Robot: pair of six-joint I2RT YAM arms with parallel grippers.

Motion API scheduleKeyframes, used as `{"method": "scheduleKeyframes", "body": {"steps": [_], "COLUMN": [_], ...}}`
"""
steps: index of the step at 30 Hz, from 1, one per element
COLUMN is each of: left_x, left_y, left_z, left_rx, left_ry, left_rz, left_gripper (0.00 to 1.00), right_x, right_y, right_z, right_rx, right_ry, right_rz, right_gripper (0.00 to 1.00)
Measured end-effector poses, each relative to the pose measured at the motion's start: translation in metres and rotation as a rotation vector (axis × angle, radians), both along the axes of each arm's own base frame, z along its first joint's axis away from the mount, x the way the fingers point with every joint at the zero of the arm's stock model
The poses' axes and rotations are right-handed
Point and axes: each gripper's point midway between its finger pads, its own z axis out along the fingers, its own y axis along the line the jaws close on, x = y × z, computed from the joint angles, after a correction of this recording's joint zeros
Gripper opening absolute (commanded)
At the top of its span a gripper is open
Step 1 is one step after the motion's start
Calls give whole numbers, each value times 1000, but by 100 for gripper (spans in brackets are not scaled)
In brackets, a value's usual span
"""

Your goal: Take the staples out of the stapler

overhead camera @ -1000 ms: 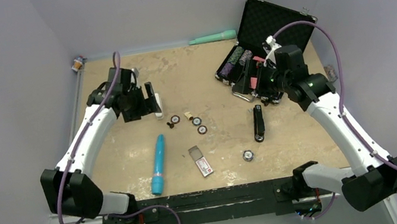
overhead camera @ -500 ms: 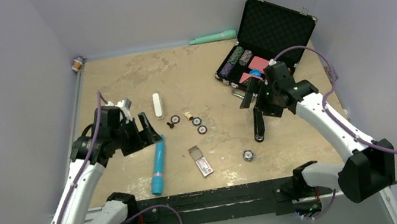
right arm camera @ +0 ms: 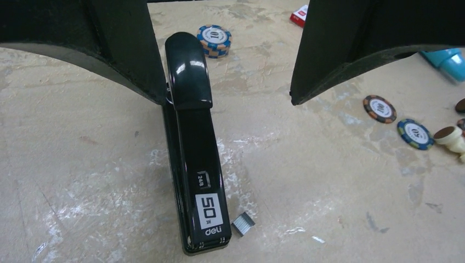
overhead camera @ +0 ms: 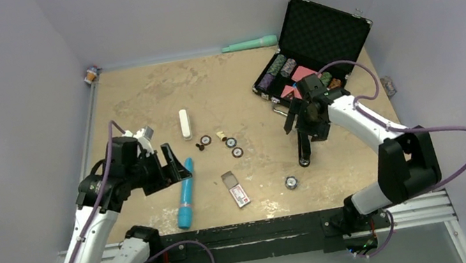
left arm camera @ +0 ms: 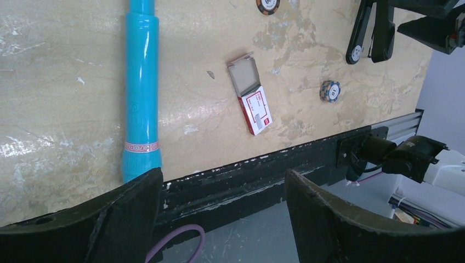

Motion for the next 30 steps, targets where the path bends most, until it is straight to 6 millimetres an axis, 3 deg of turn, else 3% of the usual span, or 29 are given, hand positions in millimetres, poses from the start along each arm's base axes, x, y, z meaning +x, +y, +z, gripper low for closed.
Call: {"method": "scheduleKeyframes", "body": {"steps": [6,12,17,26,30], "left_x": [4,10,20,37,40], "left_y": [3,4,2,-2,-3], "left_z": [7,-1,-3,1,6], "left_rx": [21,49,53,52,49], "left_ry": [-7,31,29,25,5], "left_rz": [8,19,28,38,40], "left_gripper": [84,84,83,82,82], "right_x": [1,-23,-26,-24,-24], "right_y": [-3,-10,-11,-13,-15], "right_z": [-14,-35,-28,-29,-33], "right_rx": [-27,-43,-45,-61,-79], "right_ry": [16,75,46,35,43], "right_rz": [13,31,55,93,108], "right_gripper": [75,68,58,57,49]}}
